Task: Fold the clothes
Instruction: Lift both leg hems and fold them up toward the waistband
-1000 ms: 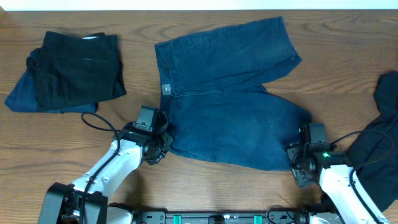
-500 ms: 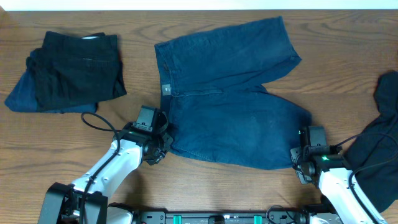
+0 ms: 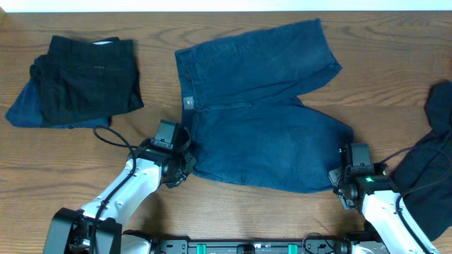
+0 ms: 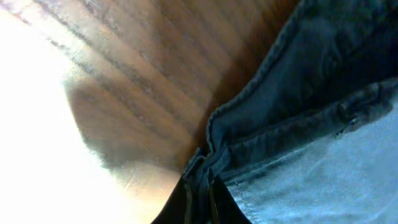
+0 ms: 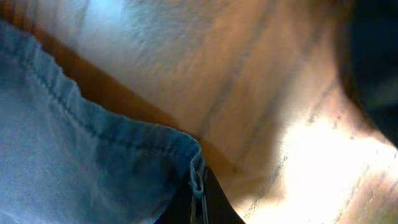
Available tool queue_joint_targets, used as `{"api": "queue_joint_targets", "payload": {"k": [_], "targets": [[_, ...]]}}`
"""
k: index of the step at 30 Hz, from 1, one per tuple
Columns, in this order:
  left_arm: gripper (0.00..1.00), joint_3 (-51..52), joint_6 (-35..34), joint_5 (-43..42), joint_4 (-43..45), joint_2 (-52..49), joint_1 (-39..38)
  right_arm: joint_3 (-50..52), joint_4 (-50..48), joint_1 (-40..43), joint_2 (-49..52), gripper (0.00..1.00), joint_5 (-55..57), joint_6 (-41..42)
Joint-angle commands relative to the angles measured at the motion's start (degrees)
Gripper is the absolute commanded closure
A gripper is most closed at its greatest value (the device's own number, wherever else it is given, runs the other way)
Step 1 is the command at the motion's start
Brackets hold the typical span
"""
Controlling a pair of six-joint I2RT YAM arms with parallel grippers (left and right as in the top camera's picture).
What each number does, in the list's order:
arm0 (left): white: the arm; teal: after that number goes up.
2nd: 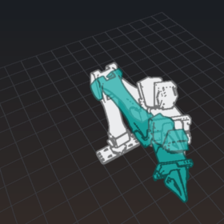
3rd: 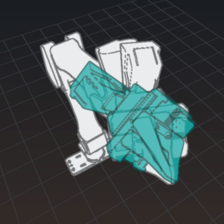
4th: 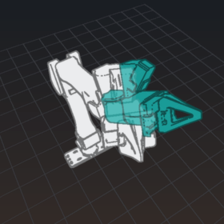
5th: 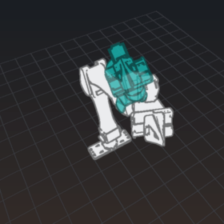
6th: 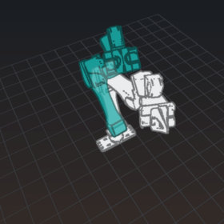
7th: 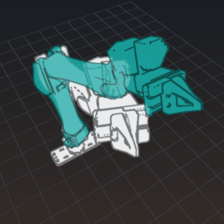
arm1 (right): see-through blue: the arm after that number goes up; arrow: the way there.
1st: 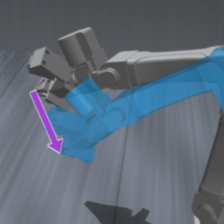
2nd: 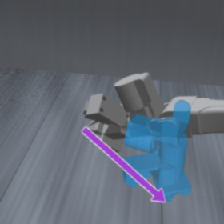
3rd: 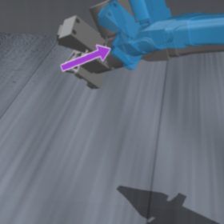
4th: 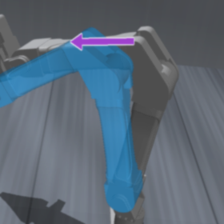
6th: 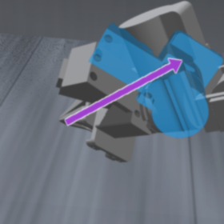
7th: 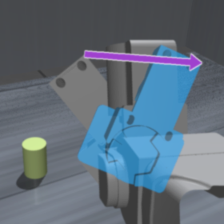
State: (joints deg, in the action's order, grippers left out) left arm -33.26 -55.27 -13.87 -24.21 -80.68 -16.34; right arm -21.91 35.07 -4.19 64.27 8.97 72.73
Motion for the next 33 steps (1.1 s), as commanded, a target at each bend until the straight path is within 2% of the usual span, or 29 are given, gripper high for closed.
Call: {"api": "queue_joint_targets", "payload": {"k": [1,4,11,18,25,33], "targets": [[0.94,0.4,6.0,0.1,-3.2,2.3,-0.1,0.0,2.8,0.5,1.2,0.99,-4.7,-9.6],[0.94,0.3,7.5,0.8,-6.3,7.2,-0.1,-4.7,8.4,0.5,-0.5,0.99,-3.9,-12.2],[0.94,-0.2,9.6,3.5,-16.3,26.9,-0.1,-19.3,21.3,0.5,-5.6,0.99,-0.5,-18.6],[0.94,-4.4,9.8,4.3,-24.8,42.4,-0.1,-33.6,28.6,0.5,-7.4,0.99,-0.2,-25.7],[0.94,-14.6,11.4,10.0,-27.9,41.7,0.3,-45.0,28.9,0.5,-5.7,0.99,-0.2,-34.7],[0.94,-21.2,11.8,11.8,-25.3,33.2,7.4,-55.7,24.3,0.4,5.7,0.99,-1.4,-44.8]]}}
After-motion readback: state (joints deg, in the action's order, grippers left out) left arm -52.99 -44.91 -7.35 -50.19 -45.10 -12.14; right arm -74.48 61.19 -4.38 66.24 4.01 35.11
